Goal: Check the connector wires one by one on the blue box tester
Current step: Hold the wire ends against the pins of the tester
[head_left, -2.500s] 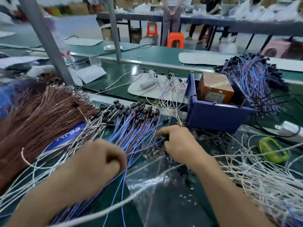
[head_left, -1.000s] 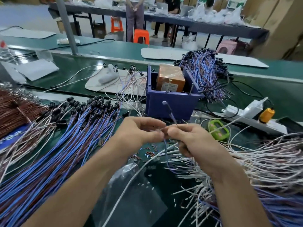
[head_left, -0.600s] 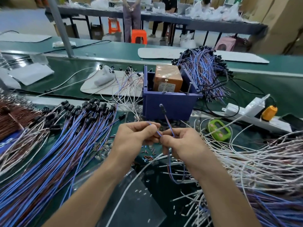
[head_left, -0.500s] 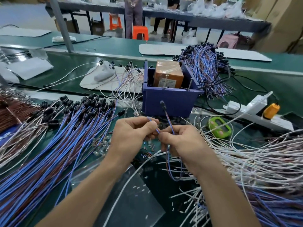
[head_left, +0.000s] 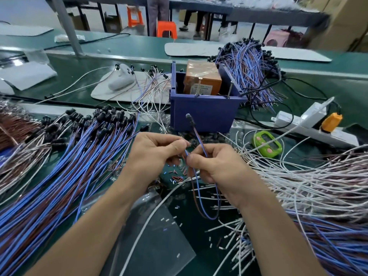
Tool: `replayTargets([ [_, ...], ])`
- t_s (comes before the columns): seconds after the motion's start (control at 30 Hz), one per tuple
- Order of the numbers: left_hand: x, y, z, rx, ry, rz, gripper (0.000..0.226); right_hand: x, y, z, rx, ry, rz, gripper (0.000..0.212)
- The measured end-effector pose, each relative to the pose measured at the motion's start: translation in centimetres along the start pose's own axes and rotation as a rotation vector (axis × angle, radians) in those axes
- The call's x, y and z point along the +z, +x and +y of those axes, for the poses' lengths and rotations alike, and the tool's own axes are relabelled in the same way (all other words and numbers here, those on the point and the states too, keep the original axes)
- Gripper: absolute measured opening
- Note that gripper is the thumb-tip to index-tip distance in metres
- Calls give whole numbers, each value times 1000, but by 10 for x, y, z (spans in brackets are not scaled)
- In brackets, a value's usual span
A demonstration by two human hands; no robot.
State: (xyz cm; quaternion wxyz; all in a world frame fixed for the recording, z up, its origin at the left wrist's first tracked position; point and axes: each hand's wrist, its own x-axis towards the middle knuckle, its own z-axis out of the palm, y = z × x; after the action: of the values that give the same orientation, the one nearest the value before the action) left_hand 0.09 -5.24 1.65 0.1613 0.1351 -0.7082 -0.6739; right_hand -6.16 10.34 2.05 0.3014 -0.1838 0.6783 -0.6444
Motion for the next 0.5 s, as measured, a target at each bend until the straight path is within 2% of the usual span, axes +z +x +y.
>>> replayTargets([
  [0.07,-5,3,3,0,-88,56,24,-1,-1,-1,-22,-6,-8,23],
  [0.13,-19,11,6,-9,-219,189,25,-2,-3,-2,-23,-13,-18,23],
  [0.2,-32,13,7,8,-171,227,27,-1,-4,-2,-29,-12,-7,23],
  [0.27,-29,8,5,6,-73,159,26,2,-4,-2,-39,-21,16,25],
  [0.37,-9,-2,4,-36,-53,28,27,6,-2,0,-68,-22,85,26],
  [0.5,0,-2,6,-62,-100,62,25,13,-1,4,-148,-91,181,20],
])
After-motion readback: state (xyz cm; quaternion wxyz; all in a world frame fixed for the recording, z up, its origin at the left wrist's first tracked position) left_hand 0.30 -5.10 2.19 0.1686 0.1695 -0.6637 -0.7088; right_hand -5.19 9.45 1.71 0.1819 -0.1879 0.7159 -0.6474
